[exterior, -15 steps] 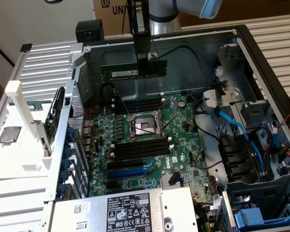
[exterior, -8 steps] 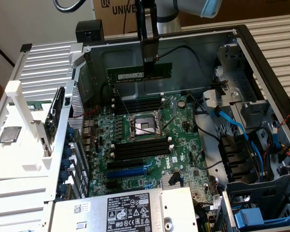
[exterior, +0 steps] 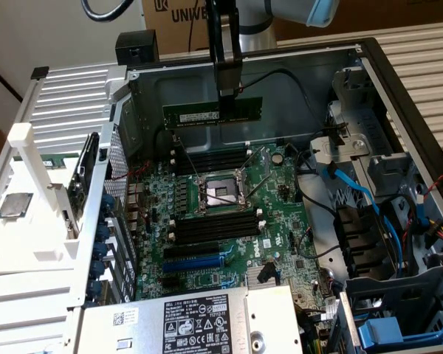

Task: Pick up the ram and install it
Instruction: 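Insert the ram into the slot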

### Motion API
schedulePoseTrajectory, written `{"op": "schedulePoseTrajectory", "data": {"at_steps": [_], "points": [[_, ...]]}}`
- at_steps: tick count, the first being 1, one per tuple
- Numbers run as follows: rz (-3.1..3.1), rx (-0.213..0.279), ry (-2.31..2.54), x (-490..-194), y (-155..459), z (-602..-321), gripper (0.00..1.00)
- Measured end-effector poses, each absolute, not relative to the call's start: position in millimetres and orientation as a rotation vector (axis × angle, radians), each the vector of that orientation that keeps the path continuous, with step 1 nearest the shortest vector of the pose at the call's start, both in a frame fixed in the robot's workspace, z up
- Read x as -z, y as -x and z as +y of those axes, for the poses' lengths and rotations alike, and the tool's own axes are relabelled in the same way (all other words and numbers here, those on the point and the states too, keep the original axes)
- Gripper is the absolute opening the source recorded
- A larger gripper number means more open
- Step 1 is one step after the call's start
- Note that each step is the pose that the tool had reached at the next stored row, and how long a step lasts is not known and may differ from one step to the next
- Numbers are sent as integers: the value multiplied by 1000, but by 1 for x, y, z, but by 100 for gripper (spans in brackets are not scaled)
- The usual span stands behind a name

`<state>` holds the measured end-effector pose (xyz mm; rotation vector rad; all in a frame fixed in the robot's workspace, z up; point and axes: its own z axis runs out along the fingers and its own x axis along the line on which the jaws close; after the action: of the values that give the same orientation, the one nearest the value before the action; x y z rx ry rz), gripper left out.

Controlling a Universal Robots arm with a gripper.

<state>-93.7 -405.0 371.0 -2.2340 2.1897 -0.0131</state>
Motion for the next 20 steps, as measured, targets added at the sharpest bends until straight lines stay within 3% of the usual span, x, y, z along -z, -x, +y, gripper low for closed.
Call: {"op": "schedulePoseTrajectory", "data": {"at_steps": [15,20], "points": [[2190,12,2234,-356,95,-405,13],[2194,-15,2228,-351,95,-406,13]]}}
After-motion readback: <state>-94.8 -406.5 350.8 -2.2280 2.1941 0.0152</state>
